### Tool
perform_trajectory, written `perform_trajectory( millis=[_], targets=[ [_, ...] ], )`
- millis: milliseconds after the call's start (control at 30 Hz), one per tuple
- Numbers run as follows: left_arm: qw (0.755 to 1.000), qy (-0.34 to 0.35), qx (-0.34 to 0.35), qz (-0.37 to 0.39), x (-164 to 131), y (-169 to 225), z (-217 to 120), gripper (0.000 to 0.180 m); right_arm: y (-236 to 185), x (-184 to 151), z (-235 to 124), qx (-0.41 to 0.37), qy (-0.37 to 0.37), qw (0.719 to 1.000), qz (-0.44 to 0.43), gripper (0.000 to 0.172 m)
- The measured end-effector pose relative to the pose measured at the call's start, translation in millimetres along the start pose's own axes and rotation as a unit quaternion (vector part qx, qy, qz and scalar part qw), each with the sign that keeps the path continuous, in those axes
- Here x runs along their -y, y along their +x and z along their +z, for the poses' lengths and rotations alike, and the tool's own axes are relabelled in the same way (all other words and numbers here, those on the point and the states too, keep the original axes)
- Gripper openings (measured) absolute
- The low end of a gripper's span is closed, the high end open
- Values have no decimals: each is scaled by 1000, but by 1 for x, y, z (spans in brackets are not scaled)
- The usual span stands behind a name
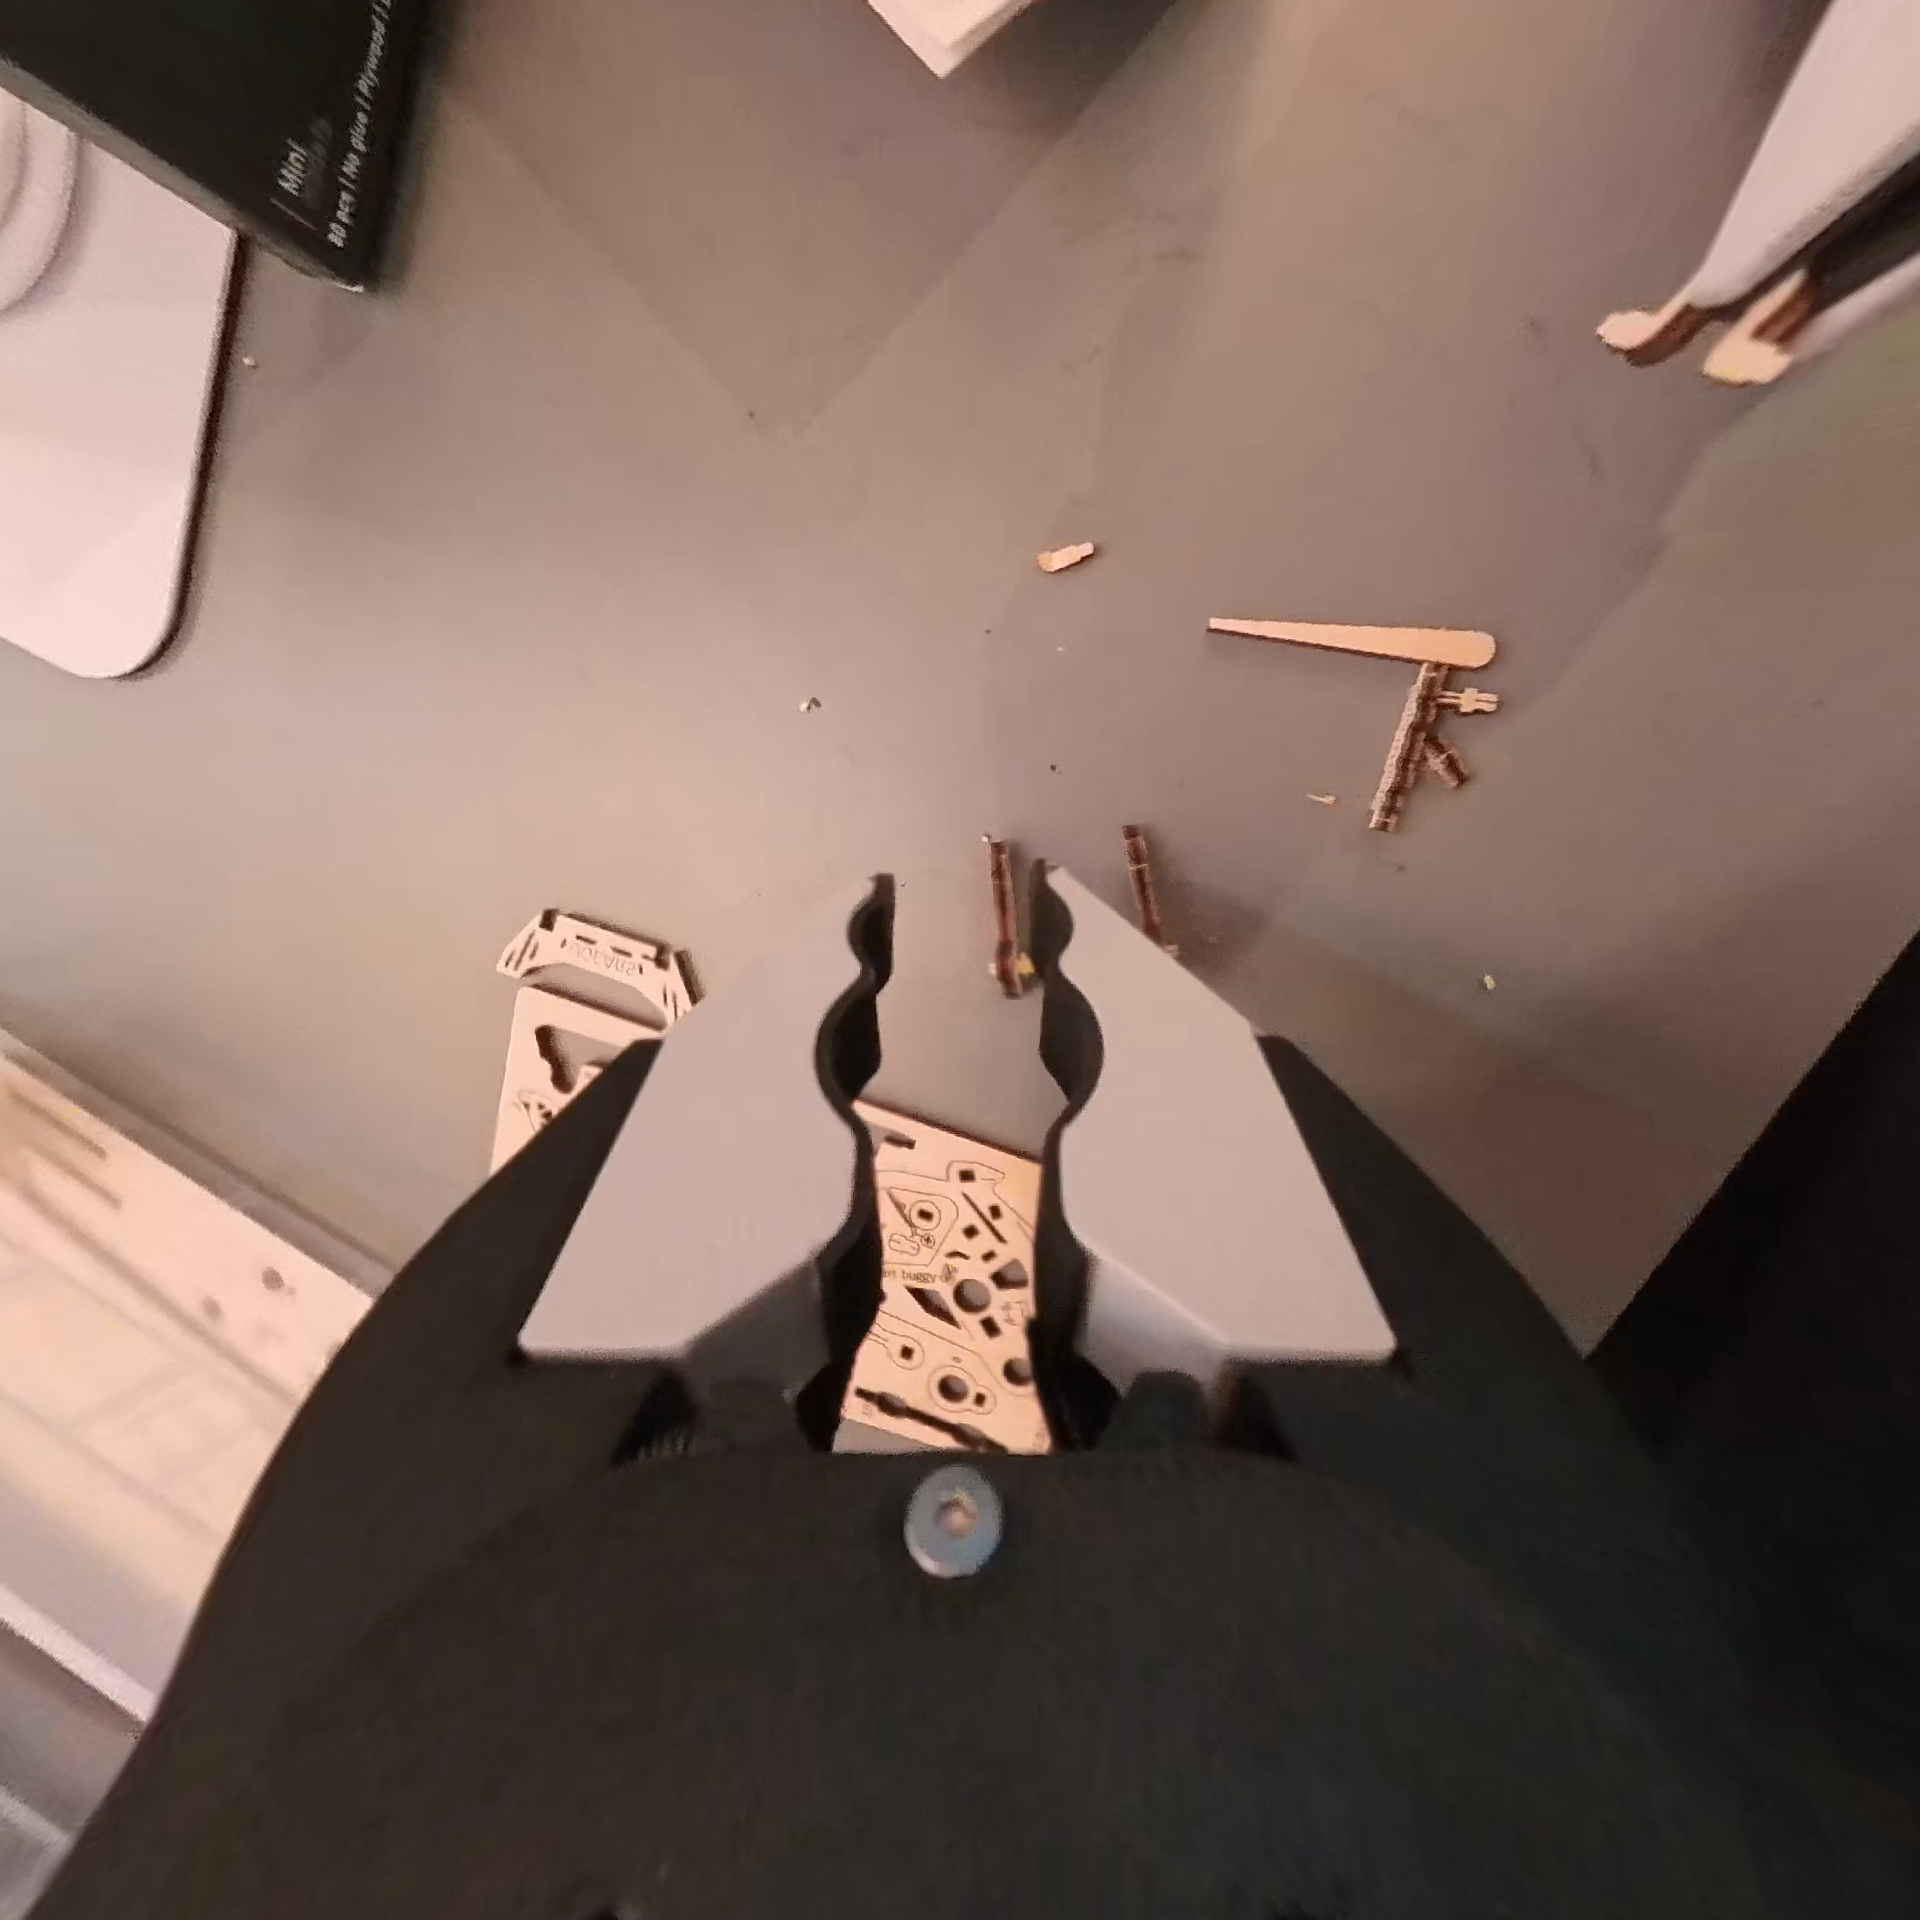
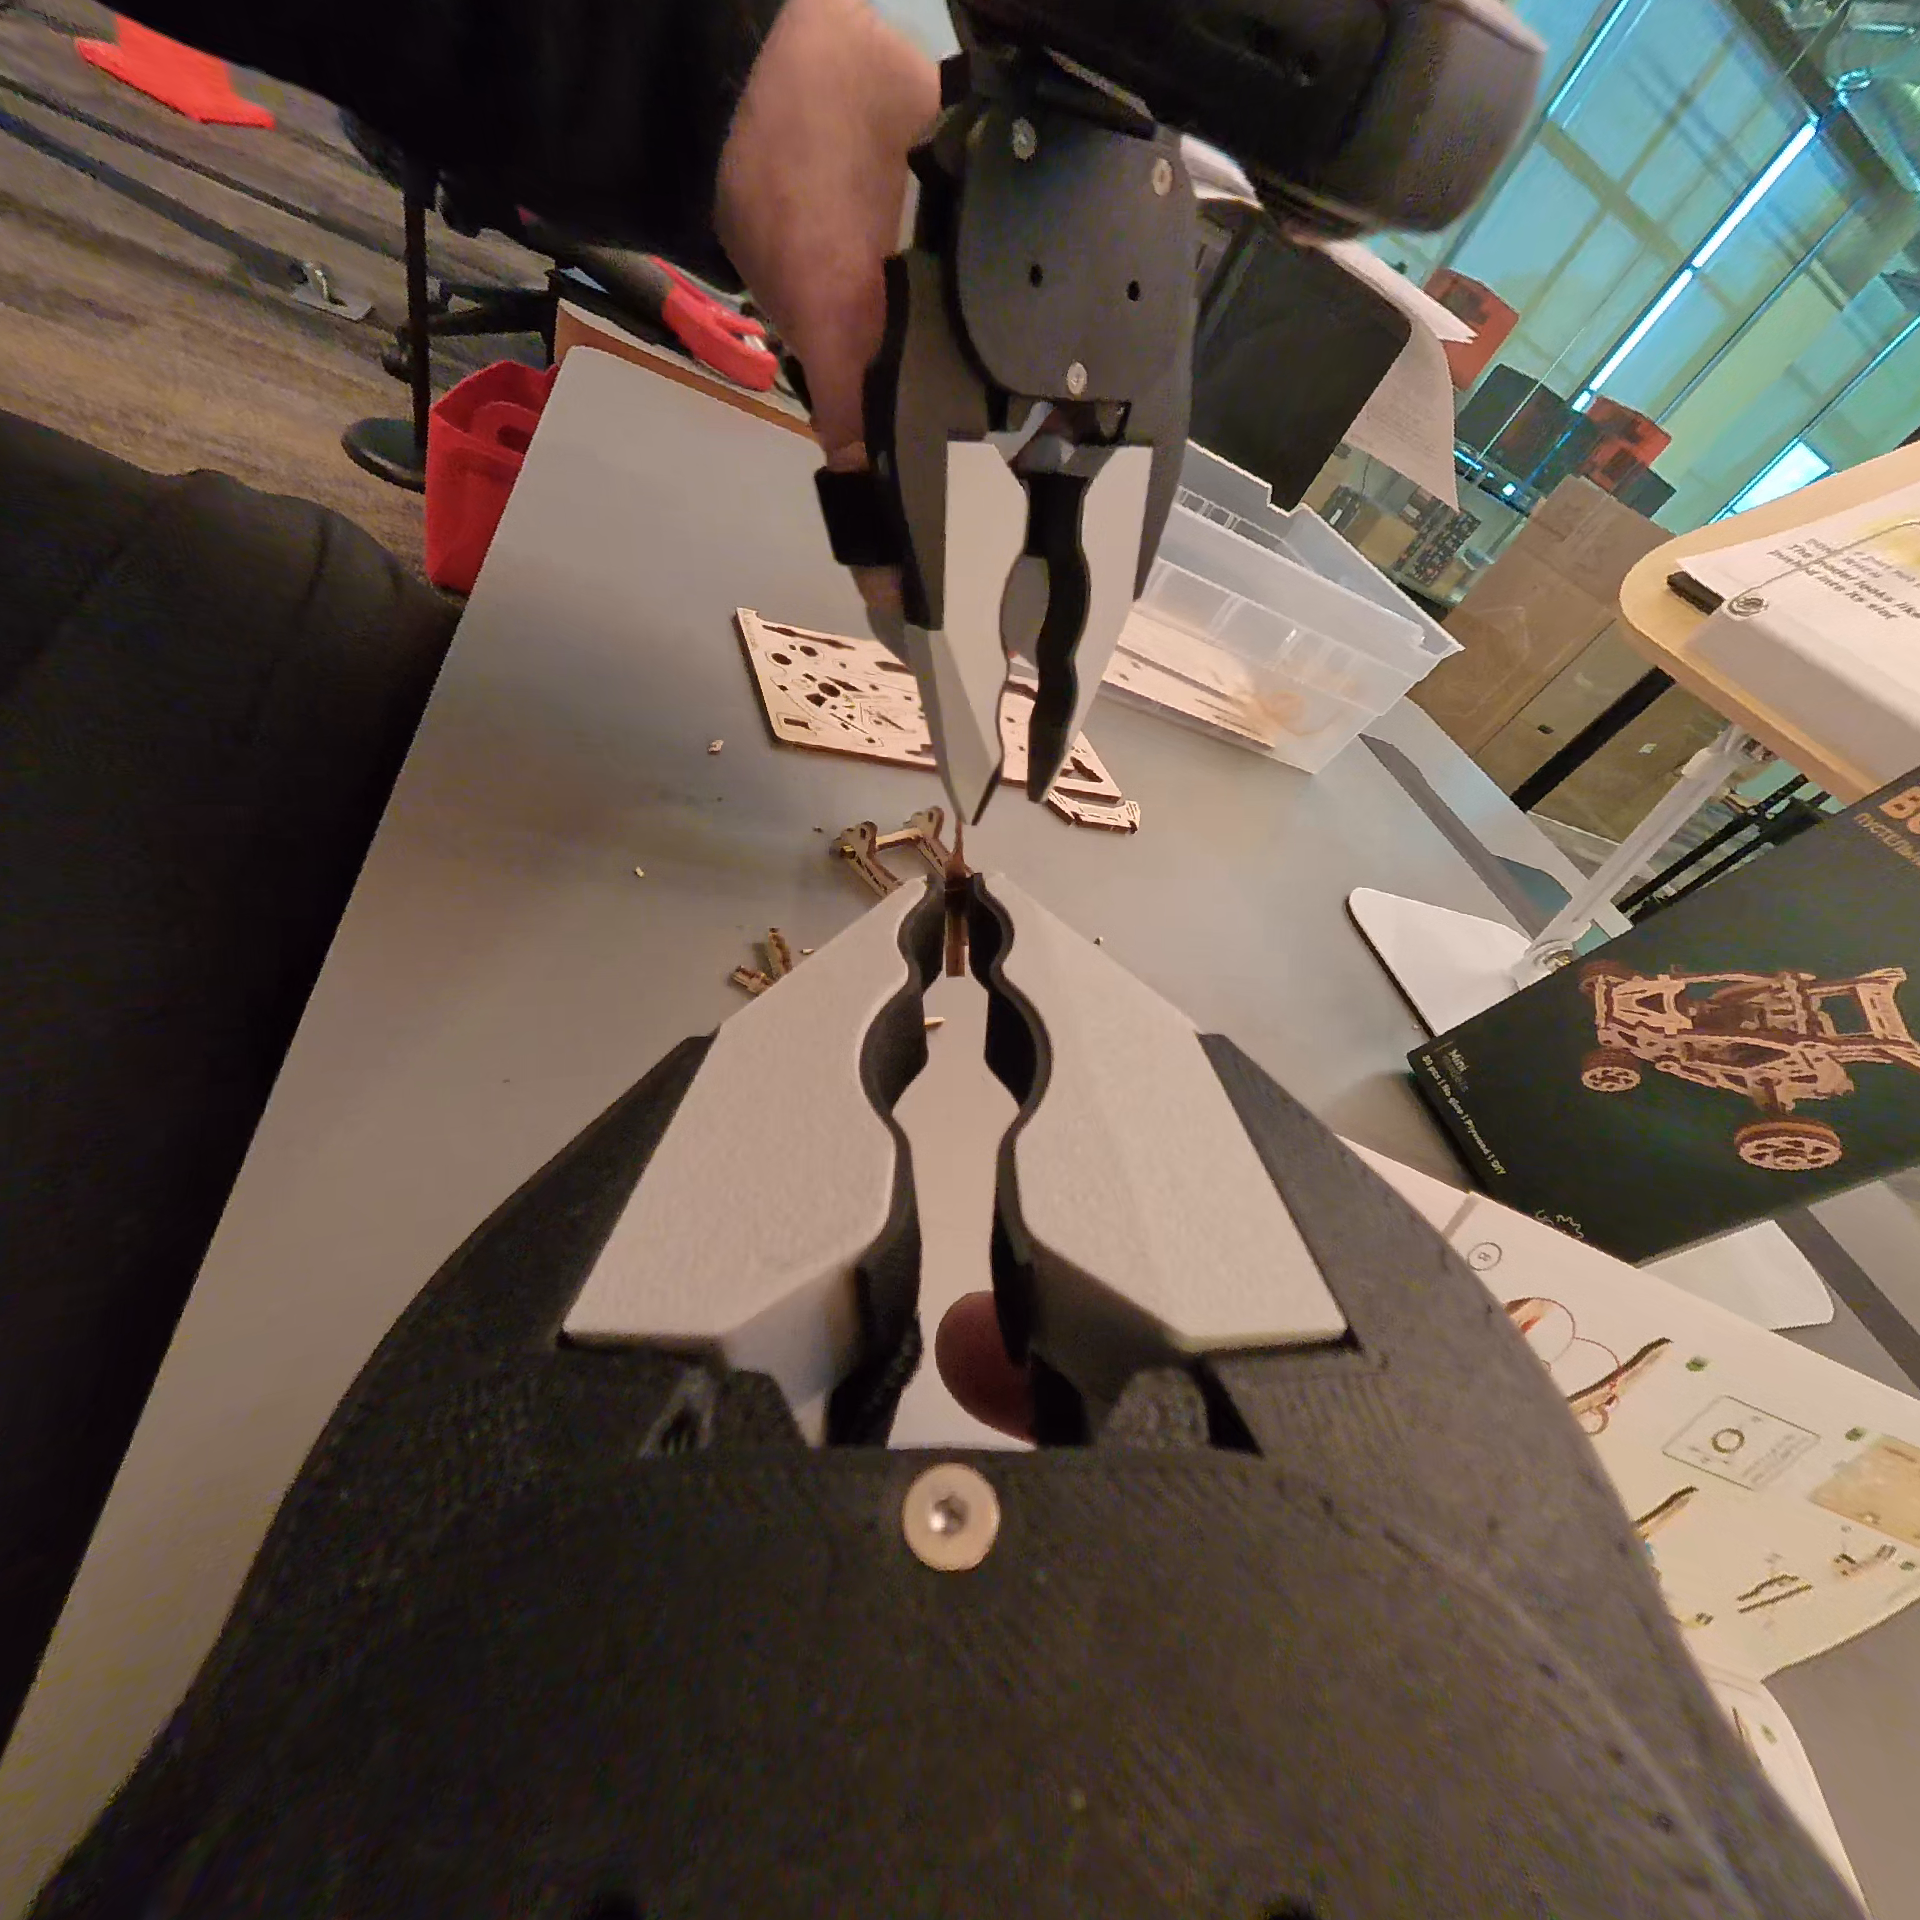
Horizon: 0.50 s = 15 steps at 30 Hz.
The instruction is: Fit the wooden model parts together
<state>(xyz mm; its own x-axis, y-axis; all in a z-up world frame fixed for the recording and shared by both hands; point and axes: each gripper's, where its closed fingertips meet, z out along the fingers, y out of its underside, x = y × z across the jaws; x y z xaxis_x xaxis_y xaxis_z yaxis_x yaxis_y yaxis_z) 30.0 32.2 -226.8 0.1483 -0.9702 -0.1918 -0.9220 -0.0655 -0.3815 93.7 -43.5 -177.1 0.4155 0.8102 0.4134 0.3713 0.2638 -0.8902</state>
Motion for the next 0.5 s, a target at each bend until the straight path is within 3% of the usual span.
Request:
perform_trajectory(
  millis=[300,500],
  targets=[
    [996,-82,-35,21,-5,-4,21,17,-1,0,0,1,-1,1000,-1,2],
    [993,-110,-43,30,-15,1,28,0,-1,0,0,2,0,1000,0,1]
  ],
)
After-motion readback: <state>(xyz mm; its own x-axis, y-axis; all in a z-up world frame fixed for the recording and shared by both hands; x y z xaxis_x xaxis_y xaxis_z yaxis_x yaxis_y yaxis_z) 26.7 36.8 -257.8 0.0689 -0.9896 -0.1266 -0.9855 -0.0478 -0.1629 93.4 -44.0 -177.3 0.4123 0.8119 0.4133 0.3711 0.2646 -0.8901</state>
